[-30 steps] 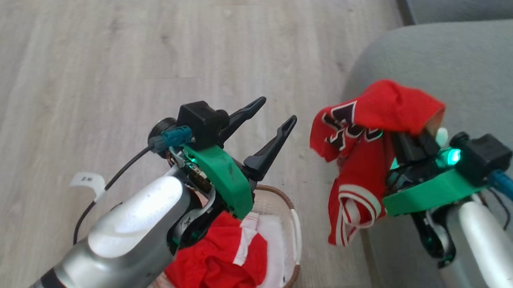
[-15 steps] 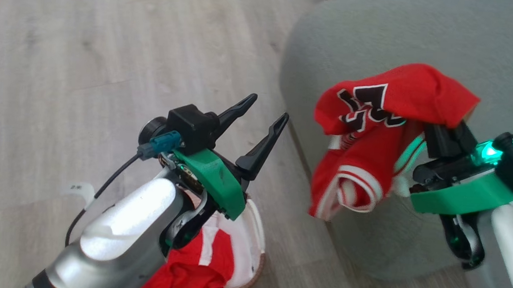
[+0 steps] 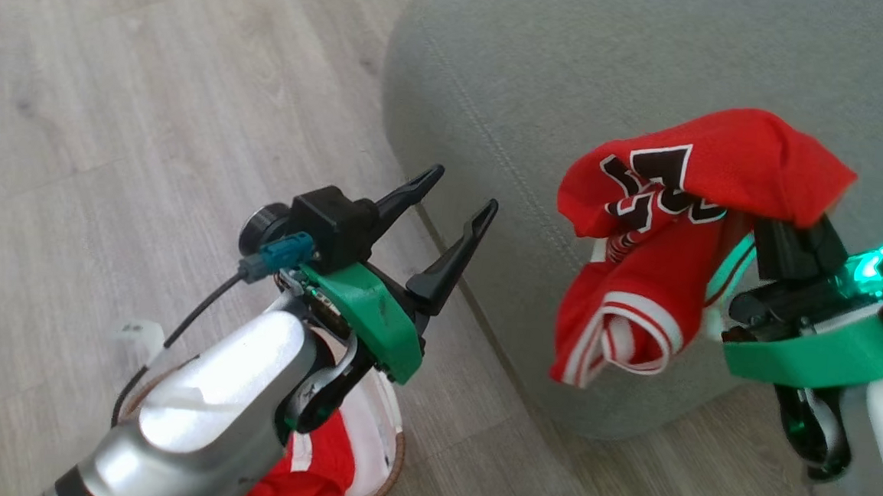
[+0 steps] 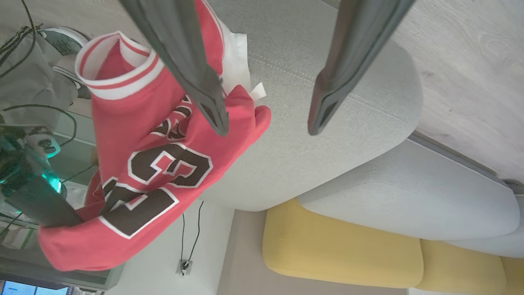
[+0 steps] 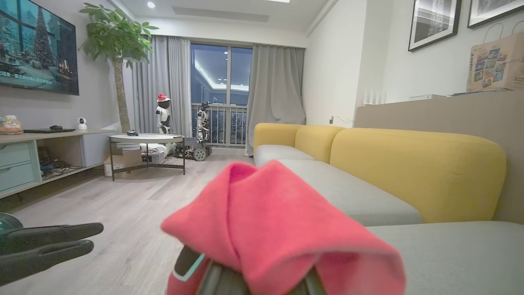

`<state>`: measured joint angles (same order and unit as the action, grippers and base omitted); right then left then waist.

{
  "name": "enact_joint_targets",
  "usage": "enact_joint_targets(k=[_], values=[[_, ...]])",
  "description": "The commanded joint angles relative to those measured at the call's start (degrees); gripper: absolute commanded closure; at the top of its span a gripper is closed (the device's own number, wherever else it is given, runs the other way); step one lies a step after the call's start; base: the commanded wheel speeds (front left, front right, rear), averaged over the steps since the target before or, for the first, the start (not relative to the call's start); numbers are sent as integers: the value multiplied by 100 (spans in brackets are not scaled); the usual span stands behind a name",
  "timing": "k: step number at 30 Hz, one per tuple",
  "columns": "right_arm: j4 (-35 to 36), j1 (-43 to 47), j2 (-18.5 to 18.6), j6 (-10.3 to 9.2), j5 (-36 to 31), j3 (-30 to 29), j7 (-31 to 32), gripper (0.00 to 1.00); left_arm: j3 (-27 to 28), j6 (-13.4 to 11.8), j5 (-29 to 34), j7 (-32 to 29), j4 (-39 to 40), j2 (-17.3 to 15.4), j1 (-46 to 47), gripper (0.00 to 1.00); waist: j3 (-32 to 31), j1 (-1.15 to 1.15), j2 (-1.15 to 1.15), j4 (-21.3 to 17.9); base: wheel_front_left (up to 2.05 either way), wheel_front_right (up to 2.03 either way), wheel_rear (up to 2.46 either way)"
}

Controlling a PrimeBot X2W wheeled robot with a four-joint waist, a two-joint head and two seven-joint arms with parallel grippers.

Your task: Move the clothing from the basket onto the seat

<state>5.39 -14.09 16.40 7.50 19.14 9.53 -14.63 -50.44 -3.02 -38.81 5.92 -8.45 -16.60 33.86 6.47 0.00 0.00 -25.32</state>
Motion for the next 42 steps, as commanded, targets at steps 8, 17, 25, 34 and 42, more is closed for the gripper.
enact_joint_targets(k=[8,17,25,34,42], values=[[446,-9,74,-1,-41,-53,-37,100,133,-5,81,16,155,-132,333,0,136,0,0,-276,0,0,0],[193,-971,704,-1,255,38,125,100,55,39,113,-66,196,-146,452,0,372,0,0,-123,0,0,0],[-531,-2055,1420,-1,613,88,173,100,-1,54,194,-215,326,-192,654,0,782,0,0,134,0,0,0],[-1841,-3301,2203,-1,1028,36,70,100,-73,84,383,-415,572,-237,1053,0,1474,0,0,409,0,0,0],[-2997,-3864,2679,-1,1181,-62,-4,100,-209,194,540,-556,717,-160,1413,0,2030,0,0,570,0,0,0]])
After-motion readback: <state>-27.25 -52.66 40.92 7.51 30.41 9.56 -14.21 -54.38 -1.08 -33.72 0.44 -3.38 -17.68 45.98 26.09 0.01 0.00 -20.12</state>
